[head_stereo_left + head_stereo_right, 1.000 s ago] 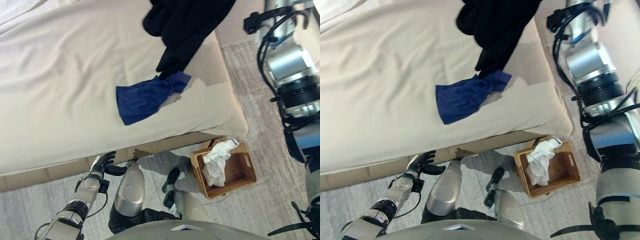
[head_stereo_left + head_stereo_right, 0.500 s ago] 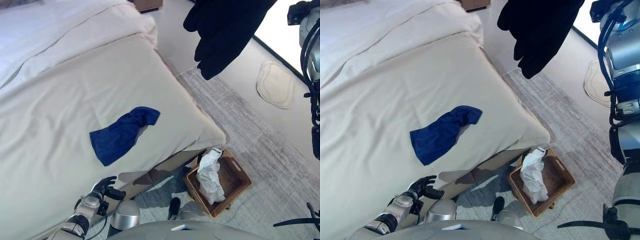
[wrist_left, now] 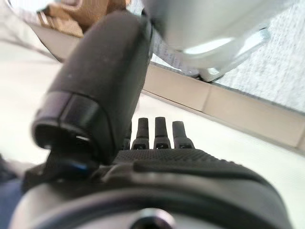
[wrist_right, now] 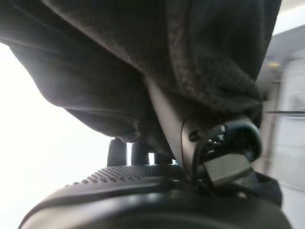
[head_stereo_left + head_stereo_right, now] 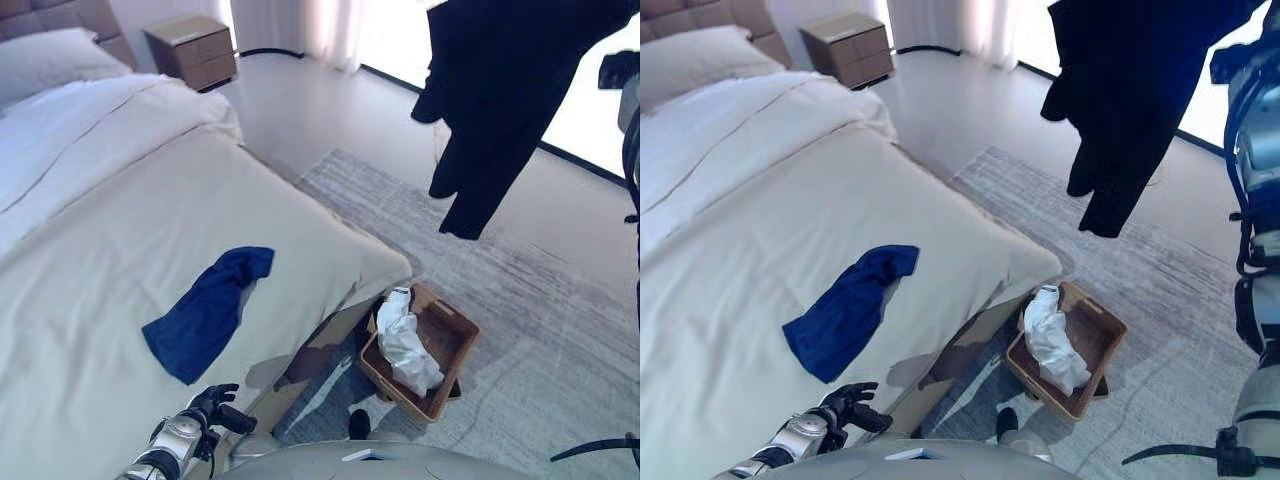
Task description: Pick up the clothes from the bed and place them into the basket
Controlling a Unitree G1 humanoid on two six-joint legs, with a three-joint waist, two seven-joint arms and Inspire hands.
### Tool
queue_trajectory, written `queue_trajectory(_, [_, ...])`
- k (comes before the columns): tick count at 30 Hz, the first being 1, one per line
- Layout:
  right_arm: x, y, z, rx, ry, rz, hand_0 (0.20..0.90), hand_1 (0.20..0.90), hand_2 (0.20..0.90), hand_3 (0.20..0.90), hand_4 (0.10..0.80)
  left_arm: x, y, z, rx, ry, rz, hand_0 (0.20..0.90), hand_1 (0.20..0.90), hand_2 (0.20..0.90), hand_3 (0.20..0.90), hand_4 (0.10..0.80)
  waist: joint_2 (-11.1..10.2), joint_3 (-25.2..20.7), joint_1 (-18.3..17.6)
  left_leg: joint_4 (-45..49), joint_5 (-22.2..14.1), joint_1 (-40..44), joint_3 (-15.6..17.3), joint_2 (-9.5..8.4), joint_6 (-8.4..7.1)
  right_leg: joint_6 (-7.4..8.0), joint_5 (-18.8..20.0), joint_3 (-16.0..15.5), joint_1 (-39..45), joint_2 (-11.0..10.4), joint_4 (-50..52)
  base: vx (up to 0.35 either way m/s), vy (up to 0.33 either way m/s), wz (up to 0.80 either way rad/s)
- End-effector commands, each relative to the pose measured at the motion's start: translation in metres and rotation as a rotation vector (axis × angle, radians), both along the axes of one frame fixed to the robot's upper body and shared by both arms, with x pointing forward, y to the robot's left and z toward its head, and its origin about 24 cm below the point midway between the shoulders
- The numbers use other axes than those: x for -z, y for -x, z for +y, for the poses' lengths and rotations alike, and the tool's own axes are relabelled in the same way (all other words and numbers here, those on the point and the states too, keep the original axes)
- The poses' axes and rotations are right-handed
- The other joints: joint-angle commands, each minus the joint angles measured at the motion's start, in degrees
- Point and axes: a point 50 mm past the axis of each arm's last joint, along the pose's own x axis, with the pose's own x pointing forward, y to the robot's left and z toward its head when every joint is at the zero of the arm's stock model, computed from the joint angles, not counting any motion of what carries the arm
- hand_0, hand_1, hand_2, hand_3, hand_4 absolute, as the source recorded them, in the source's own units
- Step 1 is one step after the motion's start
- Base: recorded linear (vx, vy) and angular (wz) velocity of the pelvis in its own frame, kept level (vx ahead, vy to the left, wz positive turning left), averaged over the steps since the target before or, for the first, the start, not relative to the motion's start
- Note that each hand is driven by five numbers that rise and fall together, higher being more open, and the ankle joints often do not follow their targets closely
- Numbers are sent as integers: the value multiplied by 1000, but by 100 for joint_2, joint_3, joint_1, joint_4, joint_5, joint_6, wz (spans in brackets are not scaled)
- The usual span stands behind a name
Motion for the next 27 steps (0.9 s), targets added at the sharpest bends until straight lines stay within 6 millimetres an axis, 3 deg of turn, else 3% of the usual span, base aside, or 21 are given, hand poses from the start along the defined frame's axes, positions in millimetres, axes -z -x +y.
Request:
queue_trajectory(1, [-37,18,4,-80,37,-189,300,300,300,200,100,-4,-10,6,72,-43,-25,900,900,900,900,800,-37,-205,-1,323,-776,34,-147,-227,261,8,-385,-262,-9,57,535,20,-65,-30])
queue_trajectory(8, [52,5,0,-61,-43,19,300,300,300,200,100,-11,-35,-10,97,4,-124,900,900,900,900,800,184,216,-130,516,-751,-290,-180,-218,252,-32,-463,-203,-402,29,819,-51,-67,-14])
queue_trajectory(11, [63,2,2,-33,-58,17,300,300,300,200,100,-18,-54,-17,113,9,-185,900,900,900,900,800,285,557,-170,605,-676,-629,-240,-205,224,-56,-474,-202,-776,8,1027,-272,-18,-12])
queue_trajectory(13, [81,2,6,-2,-93,-16,300,300,300,200,100,-27,-75,-28,112,25,-262,900,900,900,900,800,455,1084,-229,662,-545,-999,-361,-199,202,-104,-482,-144,-1183,31,1237,-244,-53,-4])
queue_trajectory(19, [95,1,14,46,-85,-42,300,300,300,200,100,-43,-101,-40,65,56,-399,900,900,900,900,800,757,1893,-251,1077,-333,-1914,-498,-206,124,-208,-532,-280,-2101,7,1787,-148,-90,1])
queue_trajectory(23, [103,-5,12,92,-67,36,300,300,300,200,100,-52,-110,-36,12,72,-460,900,900,900,900,800,887,2187,-191,1571,-353,-2518,-531,-246,106,-284,-665,-393,-2690,-36,2271,-42,-137,-1])
queue_trajectory(27, [118,-8,1,183,-73,118,300,300,300,200,100,-59,-114,-34,15,99,-513,900,900,900,900,800,1054,2187,-53,2147,-467,-3352,-568,-367,158,-369,-893,-458,-3502,-85,2916,1,-96,12])
